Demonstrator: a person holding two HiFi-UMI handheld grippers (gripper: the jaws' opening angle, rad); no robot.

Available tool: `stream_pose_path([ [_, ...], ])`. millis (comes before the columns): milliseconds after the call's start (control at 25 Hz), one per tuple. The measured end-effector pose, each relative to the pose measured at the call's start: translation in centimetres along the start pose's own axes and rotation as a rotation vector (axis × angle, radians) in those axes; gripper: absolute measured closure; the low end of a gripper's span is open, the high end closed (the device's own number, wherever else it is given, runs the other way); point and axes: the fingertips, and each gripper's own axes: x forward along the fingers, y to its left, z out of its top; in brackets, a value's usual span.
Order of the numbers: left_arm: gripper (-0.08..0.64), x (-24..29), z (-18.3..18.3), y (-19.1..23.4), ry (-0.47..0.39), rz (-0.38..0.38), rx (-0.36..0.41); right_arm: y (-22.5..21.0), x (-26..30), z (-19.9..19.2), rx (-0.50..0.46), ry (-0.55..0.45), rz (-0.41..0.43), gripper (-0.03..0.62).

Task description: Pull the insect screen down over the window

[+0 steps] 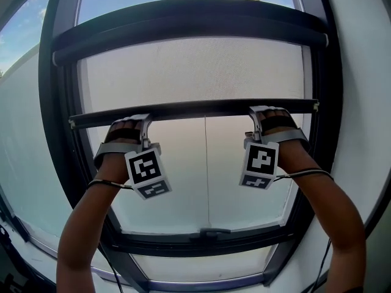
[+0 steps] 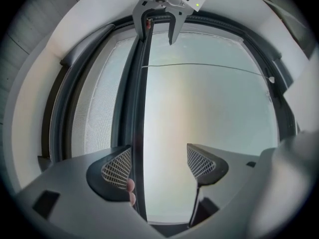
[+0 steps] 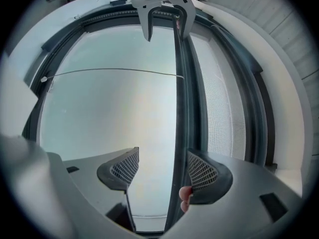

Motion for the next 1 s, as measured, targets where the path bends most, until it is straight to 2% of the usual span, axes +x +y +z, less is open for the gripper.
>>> stream_pose_path([
  [160,0.216,-0.5,0.1,-2.4,0.000,-0.026,-0.025,2.5,-0.6,0.1,-0.011,0.004,0.034,0.310],
  [320,0.216,-1.0,0.3,-5.3,-0.002,-0.052,-0.050,5.3,-1.3,0.6,0.025,-0.010,0.080,0.310],
  [480,0.216,-1.4,0.1,-7.4,0.006,-0.080,-0.010,7.2,-1.8,0.7,0.018,0.021,0.123,0.310],
  [680,0.216,-1.6,0.2,-8.8,0.008,-0.121,-0.024,8.6,-2.0,0.9,0.050,0.006,0.142,0.310],
  [840,0.217,-2.3,0.1,-9.1,0.013,-0.171,-0.021,8.5,-2.6,1.3,0.121,-0.020,0.212,0.310],
  [1000,0.218,-3.4,0.1,-9.3,0.007,-0.245,-0.026,8.6,-3.8,1.3,0.094,-0.008,0.268,0.310],
])
